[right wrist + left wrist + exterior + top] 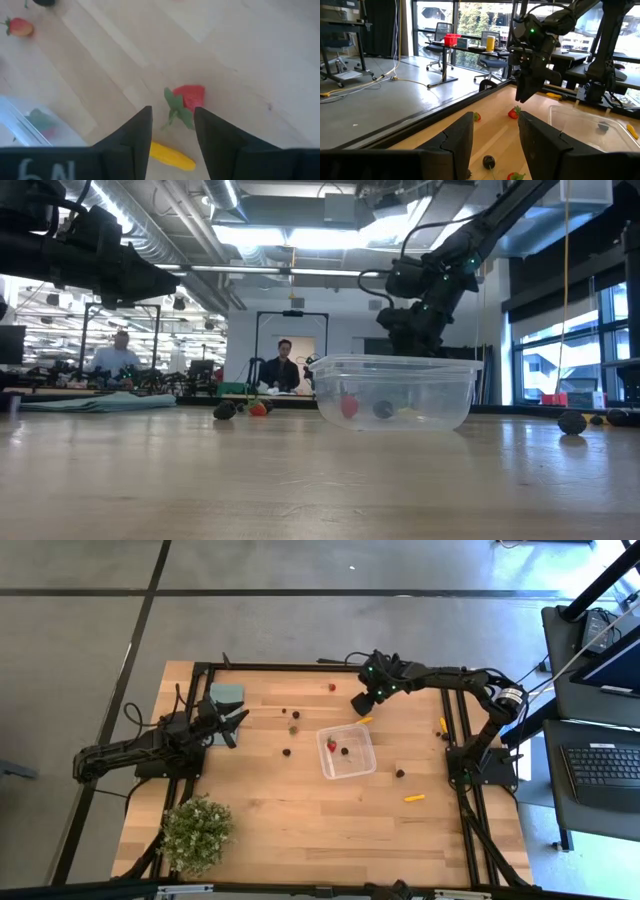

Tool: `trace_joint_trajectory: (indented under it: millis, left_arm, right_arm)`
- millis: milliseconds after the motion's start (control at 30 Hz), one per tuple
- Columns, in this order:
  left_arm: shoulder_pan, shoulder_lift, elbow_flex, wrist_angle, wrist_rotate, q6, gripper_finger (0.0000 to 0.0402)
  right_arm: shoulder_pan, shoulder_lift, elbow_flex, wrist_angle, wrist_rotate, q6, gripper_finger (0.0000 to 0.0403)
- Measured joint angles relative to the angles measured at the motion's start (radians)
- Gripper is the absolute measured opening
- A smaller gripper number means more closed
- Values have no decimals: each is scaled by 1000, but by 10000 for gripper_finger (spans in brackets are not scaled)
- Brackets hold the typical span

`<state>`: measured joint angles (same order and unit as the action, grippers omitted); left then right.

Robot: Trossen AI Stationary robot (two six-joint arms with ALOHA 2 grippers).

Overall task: Pick and placing Produce into tupperware
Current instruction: Put the top right strawberry into the transparent bin

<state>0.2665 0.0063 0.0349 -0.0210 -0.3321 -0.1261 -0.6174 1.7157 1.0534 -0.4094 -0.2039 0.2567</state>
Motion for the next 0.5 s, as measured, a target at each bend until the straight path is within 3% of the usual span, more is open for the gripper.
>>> trace_joint_trajectory:
  millis: [233,500]
  left_arm:
    - [0,0,0,0,0,-2,149]
    - [0,0,0,0,0,-2,149]
  right_arm:
    - [0,0,0,28,0,-3,130]
    - [0,0,0,27,2,28,138]
